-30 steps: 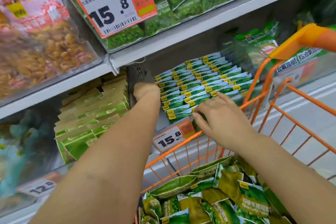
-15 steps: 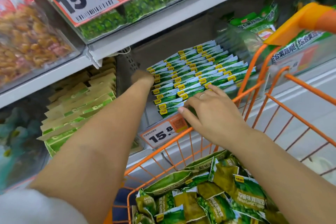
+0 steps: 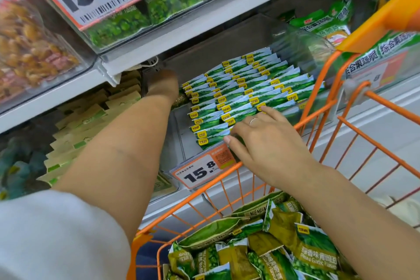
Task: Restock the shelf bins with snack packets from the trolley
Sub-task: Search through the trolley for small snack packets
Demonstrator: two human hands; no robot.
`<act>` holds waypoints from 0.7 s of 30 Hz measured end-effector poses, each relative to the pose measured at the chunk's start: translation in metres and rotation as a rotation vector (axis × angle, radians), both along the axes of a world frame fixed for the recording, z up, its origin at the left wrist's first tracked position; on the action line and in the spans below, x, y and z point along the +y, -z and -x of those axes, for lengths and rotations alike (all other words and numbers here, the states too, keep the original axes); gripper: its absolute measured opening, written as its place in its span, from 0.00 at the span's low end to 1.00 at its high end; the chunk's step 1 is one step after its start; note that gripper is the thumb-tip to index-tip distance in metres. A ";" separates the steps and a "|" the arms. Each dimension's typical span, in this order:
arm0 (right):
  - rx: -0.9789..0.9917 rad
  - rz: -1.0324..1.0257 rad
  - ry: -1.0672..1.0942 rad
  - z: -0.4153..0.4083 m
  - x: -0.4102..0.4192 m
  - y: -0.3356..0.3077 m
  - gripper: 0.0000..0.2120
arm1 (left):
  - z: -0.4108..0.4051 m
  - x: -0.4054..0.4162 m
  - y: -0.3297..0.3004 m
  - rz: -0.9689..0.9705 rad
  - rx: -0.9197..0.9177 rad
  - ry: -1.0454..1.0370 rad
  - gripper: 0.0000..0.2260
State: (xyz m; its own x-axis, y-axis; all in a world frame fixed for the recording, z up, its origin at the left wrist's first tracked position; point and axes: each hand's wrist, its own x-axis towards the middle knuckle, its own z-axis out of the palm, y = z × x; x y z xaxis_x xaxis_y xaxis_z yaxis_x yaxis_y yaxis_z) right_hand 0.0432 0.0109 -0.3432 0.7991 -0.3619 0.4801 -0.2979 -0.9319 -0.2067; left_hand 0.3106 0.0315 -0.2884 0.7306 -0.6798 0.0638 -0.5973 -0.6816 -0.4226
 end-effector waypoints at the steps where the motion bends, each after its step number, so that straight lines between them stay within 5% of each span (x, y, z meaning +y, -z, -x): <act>1: 0.006 0.000 -0.001 0.000 0.000 0.000 0.25 | 0.000 -0.002 0.002 -0.006 -0.005 -0.017 0.11; 8: 0.018 0.006 -0.030 0.001 -0.003 -0.001 0.25 | -0.004 0.003 -0.006 0.107 0.032 -0.049 0.12; 16: 0.143 -0.183 -0.066 0.025 -0.007 -0.045 0.16 | 0.098 0.049 -0.048 -0.109 -0.125 0.136 0.11; 21: 0.186 -0.030 -0.048 0.045 0.019 -0.063 0.11 | 0.167 0.134 -0.040 0.178 -0.161 0.463 0.14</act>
State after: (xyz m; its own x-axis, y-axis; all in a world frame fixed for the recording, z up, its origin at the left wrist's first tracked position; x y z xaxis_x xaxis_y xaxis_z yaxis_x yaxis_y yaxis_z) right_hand -0.0017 0.0300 -0.2807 0.8894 -0.3336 0.3124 -0.2893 -0.9401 -0.1802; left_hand 0.1432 0.1653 -0.2484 0.3273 -0.8978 0.2946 -0.7899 -0.4311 -0.4361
